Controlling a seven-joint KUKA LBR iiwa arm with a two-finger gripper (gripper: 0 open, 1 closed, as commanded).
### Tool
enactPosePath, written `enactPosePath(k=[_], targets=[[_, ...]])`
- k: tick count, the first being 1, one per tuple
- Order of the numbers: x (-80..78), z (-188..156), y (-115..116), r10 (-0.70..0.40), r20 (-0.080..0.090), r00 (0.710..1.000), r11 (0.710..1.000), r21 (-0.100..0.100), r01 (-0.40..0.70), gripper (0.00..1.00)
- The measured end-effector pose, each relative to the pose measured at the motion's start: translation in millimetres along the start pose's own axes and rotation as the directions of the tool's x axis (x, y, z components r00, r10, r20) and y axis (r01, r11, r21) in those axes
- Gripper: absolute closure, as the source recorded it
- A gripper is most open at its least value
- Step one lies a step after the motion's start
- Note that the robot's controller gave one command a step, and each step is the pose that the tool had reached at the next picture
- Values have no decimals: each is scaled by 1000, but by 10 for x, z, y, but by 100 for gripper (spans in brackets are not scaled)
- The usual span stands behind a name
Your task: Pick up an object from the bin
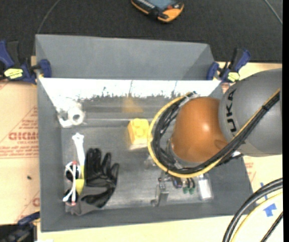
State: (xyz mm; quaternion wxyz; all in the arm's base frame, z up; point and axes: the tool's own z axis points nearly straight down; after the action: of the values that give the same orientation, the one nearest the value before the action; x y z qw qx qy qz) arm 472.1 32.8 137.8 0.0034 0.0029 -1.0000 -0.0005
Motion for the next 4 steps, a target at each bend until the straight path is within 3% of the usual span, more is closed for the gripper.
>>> enactPosePath(k=[1,2,3,4], targets=[[-19,-42,-1,2,8,1000,1000,0,-2,0],[-241,683,894,-229,4,973,973,-2,229,0],[-678,51,716,-572,12,820,820,7,572,0],[-530,222,1261,-116,6,993,993,-1,116,0]])
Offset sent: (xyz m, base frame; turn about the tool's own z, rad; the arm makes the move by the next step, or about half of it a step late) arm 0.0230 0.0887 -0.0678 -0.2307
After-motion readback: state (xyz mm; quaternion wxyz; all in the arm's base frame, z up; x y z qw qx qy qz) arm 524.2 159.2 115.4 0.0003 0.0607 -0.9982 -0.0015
